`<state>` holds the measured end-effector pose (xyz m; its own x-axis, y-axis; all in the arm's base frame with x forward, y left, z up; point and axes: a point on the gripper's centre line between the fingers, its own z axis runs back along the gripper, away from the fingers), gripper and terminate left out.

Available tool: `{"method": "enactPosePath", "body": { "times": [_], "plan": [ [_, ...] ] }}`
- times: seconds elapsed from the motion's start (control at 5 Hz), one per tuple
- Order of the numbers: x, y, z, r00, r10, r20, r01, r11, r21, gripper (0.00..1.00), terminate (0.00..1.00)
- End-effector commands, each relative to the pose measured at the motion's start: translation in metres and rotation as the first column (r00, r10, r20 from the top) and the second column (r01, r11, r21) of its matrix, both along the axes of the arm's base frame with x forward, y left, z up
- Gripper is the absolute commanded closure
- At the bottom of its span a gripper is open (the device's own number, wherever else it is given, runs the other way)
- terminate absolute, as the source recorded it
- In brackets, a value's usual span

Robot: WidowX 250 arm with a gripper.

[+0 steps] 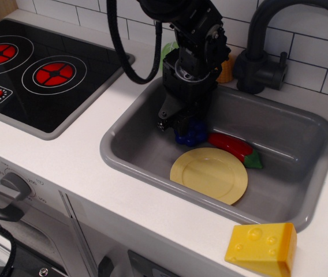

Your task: Put blueberries on plate sink

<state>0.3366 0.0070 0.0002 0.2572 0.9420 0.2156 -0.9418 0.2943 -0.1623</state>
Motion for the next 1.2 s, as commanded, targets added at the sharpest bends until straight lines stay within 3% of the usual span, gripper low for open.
{"method": "enactPosePath", "body": {
  "times": [0.0,0.4,0.6,0.8,1.0],
  "plan": [
    [-0.004,0.004,0.016,0.999,-0.003,0.042,0.003,1.0,-0.013,1.0,0.0],
    [0.004,0.011,0.045,0.991,0.043,0.129,-0.037,0.998,-0.045,1.0,0.0],
    [0.006,0.01,0.056,0.994,0.029,0.107,-0.021,0.997,-0.07,1.0,0.0],
    [-0.006,-0.008,0.054,0.998,-0.037,0.051,0.042,0.995,-0.091,1.0,0.0],
    [-0.018,-0.023,0.052,0.995,-0.096,0.031,0.099,0.99,-0.105,1.0,0.0]
  ]
}}
